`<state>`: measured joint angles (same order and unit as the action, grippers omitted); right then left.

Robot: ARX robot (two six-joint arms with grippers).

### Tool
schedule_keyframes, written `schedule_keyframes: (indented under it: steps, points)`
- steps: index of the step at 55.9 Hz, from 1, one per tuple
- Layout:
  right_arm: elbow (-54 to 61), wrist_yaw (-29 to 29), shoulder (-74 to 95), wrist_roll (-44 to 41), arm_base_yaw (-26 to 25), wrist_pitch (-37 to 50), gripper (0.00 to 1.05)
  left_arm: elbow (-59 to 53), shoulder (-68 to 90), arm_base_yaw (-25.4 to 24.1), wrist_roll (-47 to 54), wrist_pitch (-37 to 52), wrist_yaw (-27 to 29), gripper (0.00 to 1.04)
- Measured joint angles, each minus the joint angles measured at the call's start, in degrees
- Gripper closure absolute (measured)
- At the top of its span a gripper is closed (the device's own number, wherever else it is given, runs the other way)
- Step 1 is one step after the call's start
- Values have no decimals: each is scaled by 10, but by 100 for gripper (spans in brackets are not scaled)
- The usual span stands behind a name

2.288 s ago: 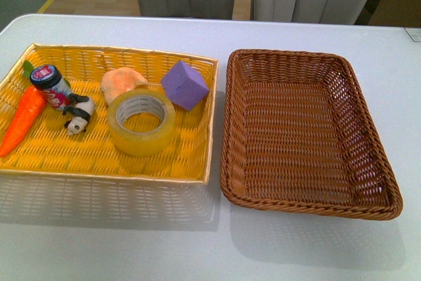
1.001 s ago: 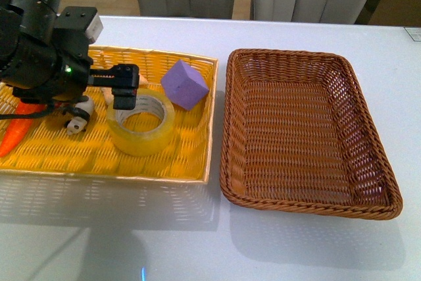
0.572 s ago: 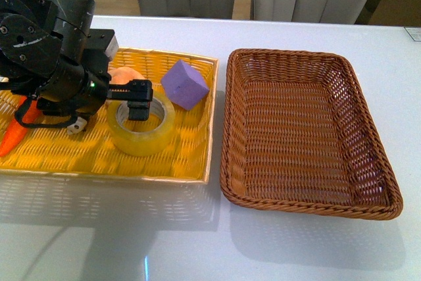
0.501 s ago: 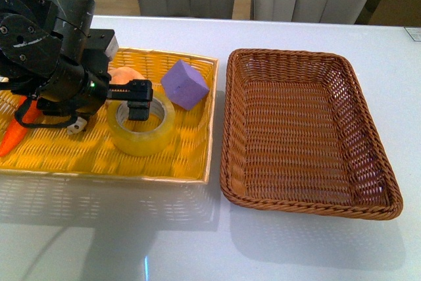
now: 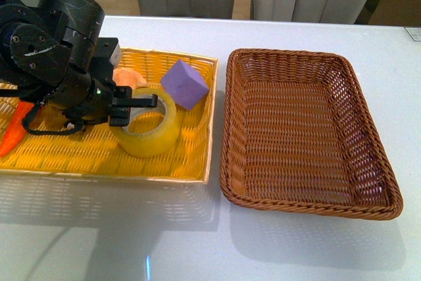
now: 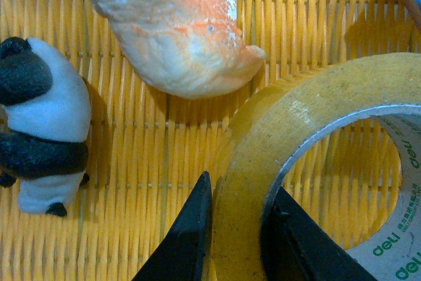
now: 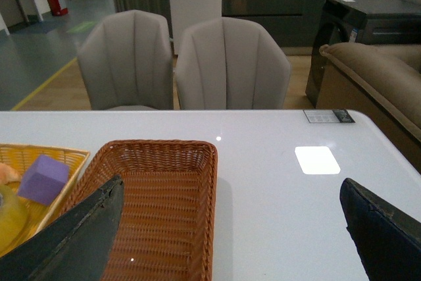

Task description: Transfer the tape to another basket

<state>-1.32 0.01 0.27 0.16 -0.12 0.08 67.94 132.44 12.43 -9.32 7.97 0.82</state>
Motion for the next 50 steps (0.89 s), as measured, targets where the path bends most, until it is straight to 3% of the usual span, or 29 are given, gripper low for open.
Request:
schedule_keyframes:
  steps: [22, 50]
  points:
    - [0, 0, 0, 0, 0, 0, 9, -27, -120, 11, -9, -6, -15, 90]
    - [0, 0, 0, 0, 0, 0, 9, 153, -56, 164, -30, -104, -44, 90]
